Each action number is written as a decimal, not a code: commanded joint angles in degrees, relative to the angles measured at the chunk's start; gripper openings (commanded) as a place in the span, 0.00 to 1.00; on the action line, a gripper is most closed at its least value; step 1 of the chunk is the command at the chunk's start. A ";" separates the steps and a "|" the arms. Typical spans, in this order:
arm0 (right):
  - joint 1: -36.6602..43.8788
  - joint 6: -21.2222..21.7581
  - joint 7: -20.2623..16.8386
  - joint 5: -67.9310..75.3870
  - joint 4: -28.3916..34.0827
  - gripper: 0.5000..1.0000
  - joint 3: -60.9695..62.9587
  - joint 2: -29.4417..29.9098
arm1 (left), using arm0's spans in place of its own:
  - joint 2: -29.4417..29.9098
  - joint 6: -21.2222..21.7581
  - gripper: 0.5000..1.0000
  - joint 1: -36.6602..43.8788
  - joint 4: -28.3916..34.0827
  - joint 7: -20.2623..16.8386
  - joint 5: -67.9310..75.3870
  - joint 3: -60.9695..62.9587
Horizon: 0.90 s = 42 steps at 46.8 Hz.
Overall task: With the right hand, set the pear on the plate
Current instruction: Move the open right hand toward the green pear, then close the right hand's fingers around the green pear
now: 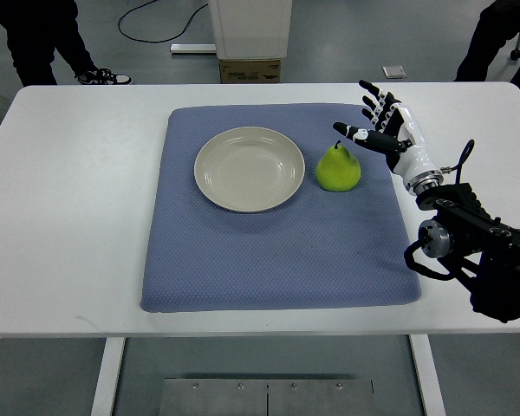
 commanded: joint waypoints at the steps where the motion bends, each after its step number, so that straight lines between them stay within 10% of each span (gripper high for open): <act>1: -0.09 -0.05 0.08 -0.09 -0.09 1.00 -0.68 0.00 | 0.00 0.01 1.00 0.00 0.00 0.03 0.00 0.00; 42: -2.73 -0.75 0.08 -0.44 -2.82 1.00 -6.74 0.53 | 0.00 0.01 1.00 0.00 0.00 -0.06 0.00 0.00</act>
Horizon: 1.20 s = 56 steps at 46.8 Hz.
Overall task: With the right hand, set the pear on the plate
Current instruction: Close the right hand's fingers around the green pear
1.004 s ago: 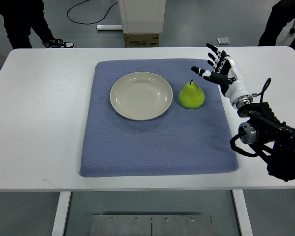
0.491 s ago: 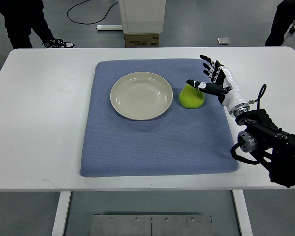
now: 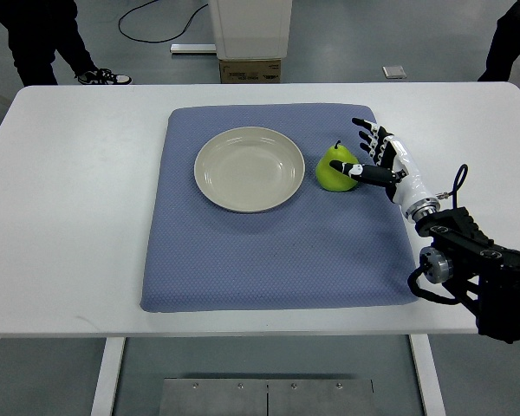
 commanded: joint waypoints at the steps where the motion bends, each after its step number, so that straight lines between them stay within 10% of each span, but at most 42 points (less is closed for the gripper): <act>1: -0.21 0.01 -0.01 -0.03 0.00 1.00 -0.27 -0.01 | 0.00 -0.01 1.00 0.00 -0.02 0.03 0.00 0.00; 26: -0.91 0.01 -0.01 -0.03 0.09 0.96 -1.76 0.34 | 0.00 -0.01 1.00 0.00 -0.02 0.03 0.00 0.00; 34: -0.82 0.01 -0.01 -0.03 0.09 0.55 -1.76 0.43 | 0.00 -0.01 1.00 0.00 -0.02 0.03 0.00 0.00; 40: -0.82 0.19 -0.01 -0.30 0.09 0.01 -2.37 0.43 | 0.00 -0.01 1.00 0.00 -0.02 -0.05 0.00 0.00; 56: -0.56 0.36 -0.01 -1.18 0.09 0.00 -4.57 0.52 | 0.00 -0.01 1.00 0.00 -0.02 0.03 0.00 0.00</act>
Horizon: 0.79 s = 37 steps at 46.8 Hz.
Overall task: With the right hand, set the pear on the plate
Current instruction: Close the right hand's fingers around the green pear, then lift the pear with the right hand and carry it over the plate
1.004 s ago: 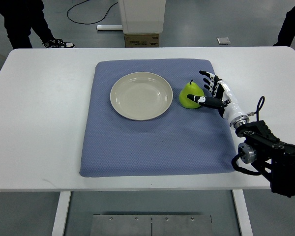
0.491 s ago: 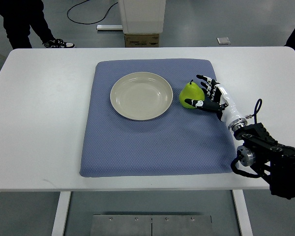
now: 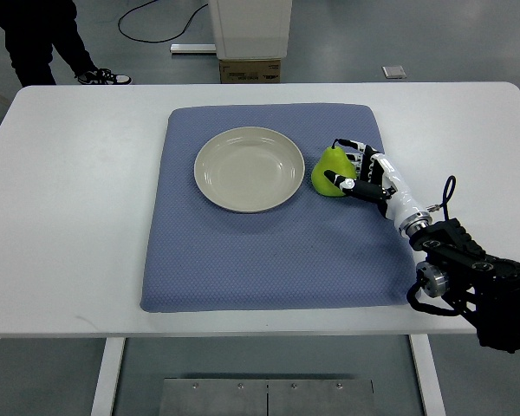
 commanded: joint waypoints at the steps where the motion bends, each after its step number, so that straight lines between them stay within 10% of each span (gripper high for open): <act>1: 0.02 0.08 0.00 0.00 0.00 0.00 0.00 0.09 | 0.00 0.01 1.00 0.00 0.01 -0.03 0.00 0.00; 37: 5.65 -0.09 0.00 0.09 0.44 0.00 0.27 4.48 | 0.00 0.01 1.00 0.00 0.01 0.06 0.00 0.00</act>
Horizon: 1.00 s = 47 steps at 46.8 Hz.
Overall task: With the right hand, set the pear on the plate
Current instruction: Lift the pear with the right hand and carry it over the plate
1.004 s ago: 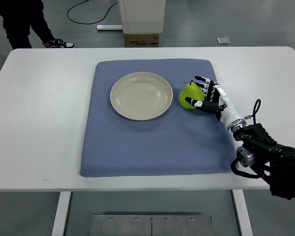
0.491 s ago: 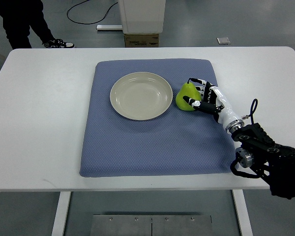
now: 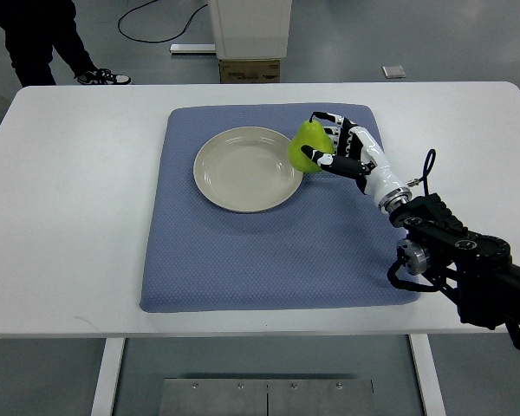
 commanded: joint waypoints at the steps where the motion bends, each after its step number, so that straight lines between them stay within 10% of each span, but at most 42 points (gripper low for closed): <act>1: 0.61 -0.11 0.01 0.00 -0.03 0.00 0.00 1.21 | 0.00 -0.01 1.00 0.00 0.00 0.03 0.00 0.01; 47: 3.17 -0.02 0.01 -0.09 0.67 0.00 -0.35 3.93 | 0.00 -0.01 1.00 0.00 0.00 -0.06 0.00 0.01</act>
